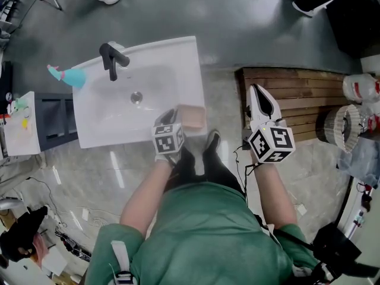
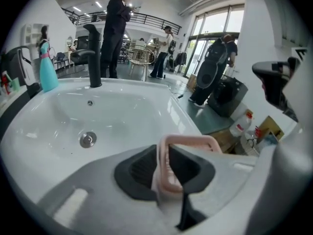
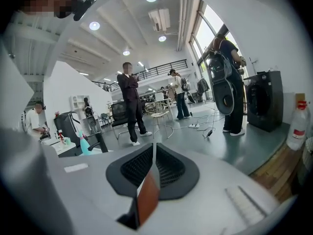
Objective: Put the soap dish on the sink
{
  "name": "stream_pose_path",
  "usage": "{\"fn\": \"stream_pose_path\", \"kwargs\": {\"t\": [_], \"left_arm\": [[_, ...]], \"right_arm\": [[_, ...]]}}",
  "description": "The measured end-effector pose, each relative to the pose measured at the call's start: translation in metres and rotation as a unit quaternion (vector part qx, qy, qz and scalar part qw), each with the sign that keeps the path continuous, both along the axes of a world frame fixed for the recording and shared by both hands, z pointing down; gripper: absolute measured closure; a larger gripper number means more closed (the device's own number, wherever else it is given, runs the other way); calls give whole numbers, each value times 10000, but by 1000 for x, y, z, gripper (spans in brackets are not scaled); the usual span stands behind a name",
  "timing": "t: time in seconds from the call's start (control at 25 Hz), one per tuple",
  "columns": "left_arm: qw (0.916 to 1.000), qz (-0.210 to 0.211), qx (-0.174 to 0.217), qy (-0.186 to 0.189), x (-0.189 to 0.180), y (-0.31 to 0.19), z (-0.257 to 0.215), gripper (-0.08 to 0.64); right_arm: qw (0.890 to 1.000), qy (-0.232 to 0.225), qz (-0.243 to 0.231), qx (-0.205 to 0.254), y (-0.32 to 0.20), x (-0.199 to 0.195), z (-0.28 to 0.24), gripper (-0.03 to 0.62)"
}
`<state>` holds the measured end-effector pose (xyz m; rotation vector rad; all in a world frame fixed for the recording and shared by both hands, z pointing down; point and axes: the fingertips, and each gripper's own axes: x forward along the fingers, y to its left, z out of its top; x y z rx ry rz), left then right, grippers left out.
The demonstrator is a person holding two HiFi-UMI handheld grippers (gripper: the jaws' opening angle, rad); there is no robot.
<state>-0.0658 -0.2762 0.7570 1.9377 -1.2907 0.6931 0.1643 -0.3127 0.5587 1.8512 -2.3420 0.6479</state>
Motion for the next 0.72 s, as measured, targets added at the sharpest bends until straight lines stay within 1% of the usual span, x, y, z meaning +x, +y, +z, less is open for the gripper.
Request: {"fn": "stream_pose_path", "kwargs": {"t": [0.08,0.2,0.32,0.56,0.64,0.72], "left_arm": [[10000,30,17,-12,0,-1,-2,464],[9999,-3,133,-31,-3,-5,-12,454],[9991,-94,406,-28,-10,-15,-32,454],[9945,-92,1034,120,-24,-38,-84,466],[9923,-149,1208,218,-28,-42,-107,472],[9896,-208,1366,393,-30,-48,-134,474]], "right_arm": [[10000,4,-10,28,0,-1,-3,572],[10000,-18,3,64,0,0,-8,572],[9999,-30,7,119,-2,1,-16,572],[9995,-51,-14,297,-6,-7,-37,572],[9992,-38,-48,383,-6,-12,-48,572],[9989,-16,-79,469,-7,-15,-60,572]]}}
